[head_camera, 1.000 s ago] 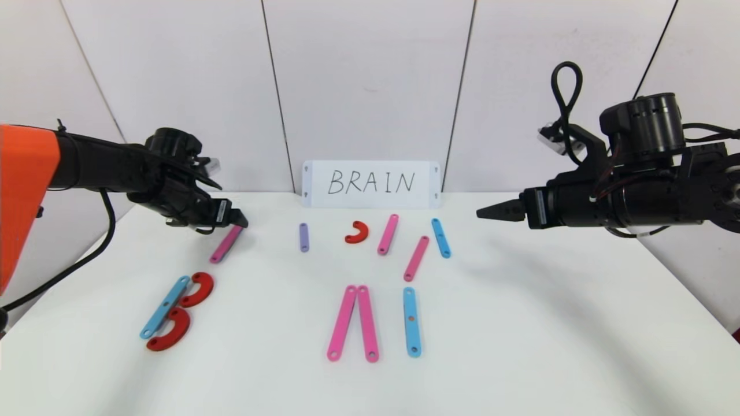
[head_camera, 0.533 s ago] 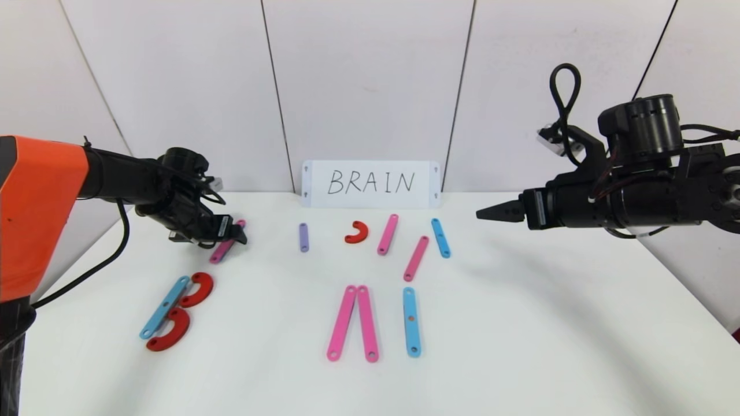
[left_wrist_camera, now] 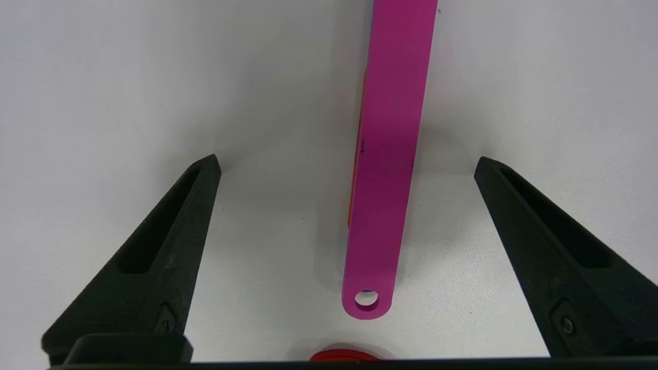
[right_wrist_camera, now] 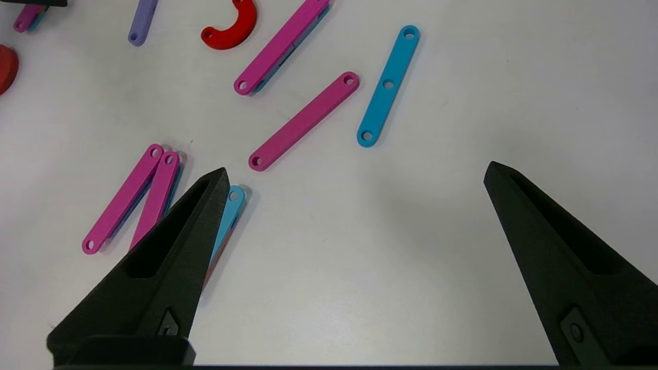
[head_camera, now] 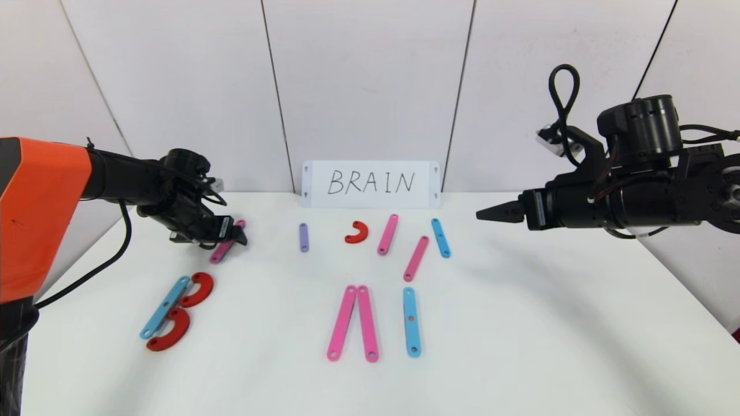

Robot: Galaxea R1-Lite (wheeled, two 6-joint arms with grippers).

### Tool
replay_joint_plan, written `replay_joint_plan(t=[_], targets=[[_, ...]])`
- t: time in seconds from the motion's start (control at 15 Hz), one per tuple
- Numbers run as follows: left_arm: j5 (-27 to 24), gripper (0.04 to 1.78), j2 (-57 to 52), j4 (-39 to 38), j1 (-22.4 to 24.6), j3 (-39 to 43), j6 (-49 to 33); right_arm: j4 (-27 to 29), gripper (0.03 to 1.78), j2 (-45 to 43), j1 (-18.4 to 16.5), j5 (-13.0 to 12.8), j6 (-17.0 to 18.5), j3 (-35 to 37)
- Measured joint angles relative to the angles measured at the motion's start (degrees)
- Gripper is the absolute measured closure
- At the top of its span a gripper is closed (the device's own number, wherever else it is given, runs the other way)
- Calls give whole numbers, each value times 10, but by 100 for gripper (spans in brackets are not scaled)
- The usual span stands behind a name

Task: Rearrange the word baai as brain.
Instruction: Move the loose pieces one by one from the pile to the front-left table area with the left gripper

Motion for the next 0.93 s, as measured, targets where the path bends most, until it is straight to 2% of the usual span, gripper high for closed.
replay_joint_plan(t=[0.13,0.27,0.53,0.67,0.93], targets=[[14,25,0,1,-2,0,2,0,8,0,0,0,0,0],[15,49,0,1,-5,0,2,0,8,0,0,0,0,1],[20,123,1,1,-8,-1,2,0,8,0,0,0,0,1],[21,147,0,1,-9,-1,2,0,8,0,0,0,0,1],[22,152,-3,2,-13,2,0,0,8,0,0,-1,0,1]])
